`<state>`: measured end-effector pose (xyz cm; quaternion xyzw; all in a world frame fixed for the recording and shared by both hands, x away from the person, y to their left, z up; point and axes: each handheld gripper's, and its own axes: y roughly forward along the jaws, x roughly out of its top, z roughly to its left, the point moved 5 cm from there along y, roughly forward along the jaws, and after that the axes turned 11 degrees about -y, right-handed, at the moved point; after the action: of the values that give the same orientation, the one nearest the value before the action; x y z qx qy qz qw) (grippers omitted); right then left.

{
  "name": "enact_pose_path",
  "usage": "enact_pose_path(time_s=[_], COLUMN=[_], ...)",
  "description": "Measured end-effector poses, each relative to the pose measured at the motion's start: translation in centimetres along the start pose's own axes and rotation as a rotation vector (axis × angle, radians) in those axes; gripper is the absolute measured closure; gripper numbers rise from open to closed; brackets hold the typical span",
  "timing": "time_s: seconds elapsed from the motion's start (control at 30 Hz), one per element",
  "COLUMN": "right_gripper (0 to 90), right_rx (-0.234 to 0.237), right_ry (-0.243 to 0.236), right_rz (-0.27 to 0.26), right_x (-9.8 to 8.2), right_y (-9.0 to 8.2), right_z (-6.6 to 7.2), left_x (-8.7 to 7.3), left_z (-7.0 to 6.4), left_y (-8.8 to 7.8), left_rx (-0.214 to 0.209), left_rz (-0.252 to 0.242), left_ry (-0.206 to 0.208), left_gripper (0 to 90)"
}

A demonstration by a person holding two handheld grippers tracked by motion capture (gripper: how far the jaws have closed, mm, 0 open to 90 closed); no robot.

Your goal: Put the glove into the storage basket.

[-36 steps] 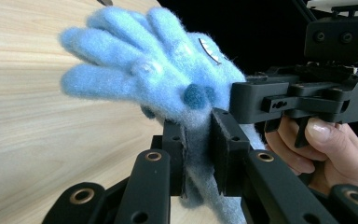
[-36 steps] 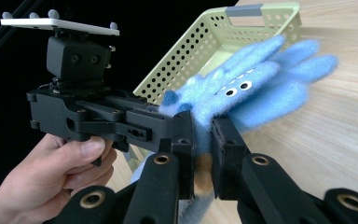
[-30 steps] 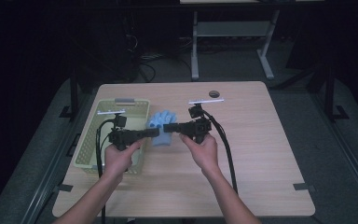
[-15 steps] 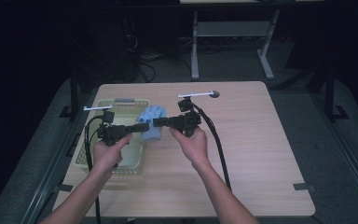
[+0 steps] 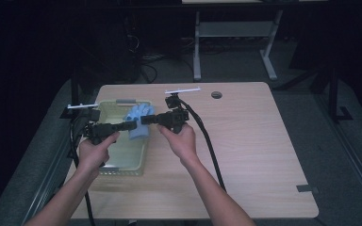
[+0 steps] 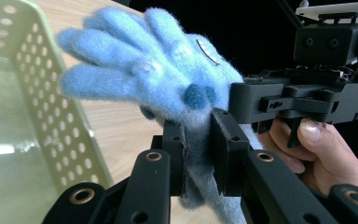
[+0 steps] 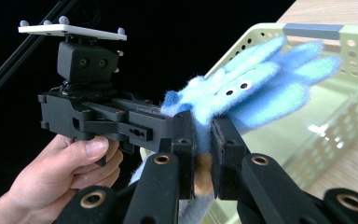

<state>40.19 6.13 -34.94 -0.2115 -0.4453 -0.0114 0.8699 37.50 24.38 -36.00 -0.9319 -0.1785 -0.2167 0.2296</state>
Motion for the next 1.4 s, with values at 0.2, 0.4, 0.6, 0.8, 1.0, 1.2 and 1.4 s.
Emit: enact_pose_path(time_s=[0.2, 0.4, 0.6, 0.8, 1.0, 1.2, 1.4], right_gripper=[81.2, 81.2, 81.2, 81.2, 81.2, 81.2, 81.2], right_rx=[0.018, 0.041, 0.049, 0.061, 0.069, 0.078, 0.080], right_ry=[0.010, 0.011, 0.001, 0.007, 0.013, 0.025, 0.033], right_rz=[0.005, 0.014, 0.025, 0.041, 0.057, 0.060, 0.076], right_x=[0.2, 0.6, 1.0, 0.9, 0.9, 0.7, 0.3], right_y=[1.5, 3.0, 4.4, 5.9, 7.5, 8.7, 9.8], right_z=[0.4, 0.6, 0.9, 1.1, 1.2, 1.2, 0.8], left_x=[0.3, 0.6, 0.9, 0.9, 1.0, 1.0, 0.8], left_z=[0.7, 1.5, 2.3, 3.3, 4.5, 5.6, 6.9], left_y=[-1.2, -2.4, -3.5, -4.4, -5.3, -5.9, -6.0], left_rx=[0.011, 0.027, 0.042, 0.049, 0.056, 0.050, 0.058], left_rz=[-0.012, -0.012, -0.016, -0.014, -0.020, -0.020, 0.003], left_ry=[-0.004, -0.018, -0.023, -0.035, -0.049, -0.080, -0.114], left_gripper=[76.6, 76.7, 76.7, 76.8, 76.9, 78.0, 80.6])
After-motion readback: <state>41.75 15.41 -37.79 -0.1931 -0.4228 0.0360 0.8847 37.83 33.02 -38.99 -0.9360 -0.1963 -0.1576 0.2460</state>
